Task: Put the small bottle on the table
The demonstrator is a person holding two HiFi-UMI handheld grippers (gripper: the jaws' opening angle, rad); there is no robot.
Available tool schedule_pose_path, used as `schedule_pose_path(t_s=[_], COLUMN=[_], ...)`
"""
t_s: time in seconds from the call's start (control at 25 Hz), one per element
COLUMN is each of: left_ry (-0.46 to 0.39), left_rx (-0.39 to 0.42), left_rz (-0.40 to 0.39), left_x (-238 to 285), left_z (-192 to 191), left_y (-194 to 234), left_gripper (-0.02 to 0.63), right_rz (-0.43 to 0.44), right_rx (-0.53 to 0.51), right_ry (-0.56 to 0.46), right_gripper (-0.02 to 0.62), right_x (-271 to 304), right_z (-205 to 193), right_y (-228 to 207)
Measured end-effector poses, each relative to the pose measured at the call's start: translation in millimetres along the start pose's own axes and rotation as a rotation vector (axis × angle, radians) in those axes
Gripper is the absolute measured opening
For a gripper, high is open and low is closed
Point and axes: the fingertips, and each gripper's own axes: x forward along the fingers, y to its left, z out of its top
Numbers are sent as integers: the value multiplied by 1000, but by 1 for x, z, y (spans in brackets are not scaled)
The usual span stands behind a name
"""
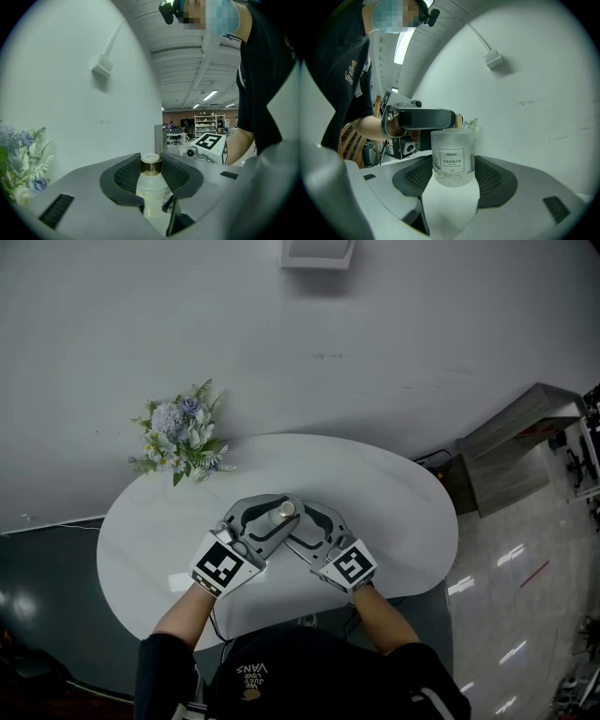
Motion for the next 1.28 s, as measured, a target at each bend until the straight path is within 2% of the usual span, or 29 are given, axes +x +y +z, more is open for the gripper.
schedule_pose_path(t_s=[0.16,0.32,0.76,1.04,1.28], left_ry=[15,23,15,-4,-1], left_rx=[-27,-55,-120,-160,-125], left_rz=[1,-3,0,74,164], left_x=[14,25,42,44,50], left_z=[-19,-34,-58,-71,-89], left_y=[17,30,59,88,114], left_gripper=[147,147,147,147,147], right_rz=[-5,-11,-35,-99,-138], right_rx=[44,29,77,112,136], right_ry=[13,37,71,101,136], right_gripper=[250,250,250,250,249], right_x=[11,17,29,22,8], right_z=[-19,-35,-66,-80,-90], right_y=[-16,-31,-57,-75,-82])
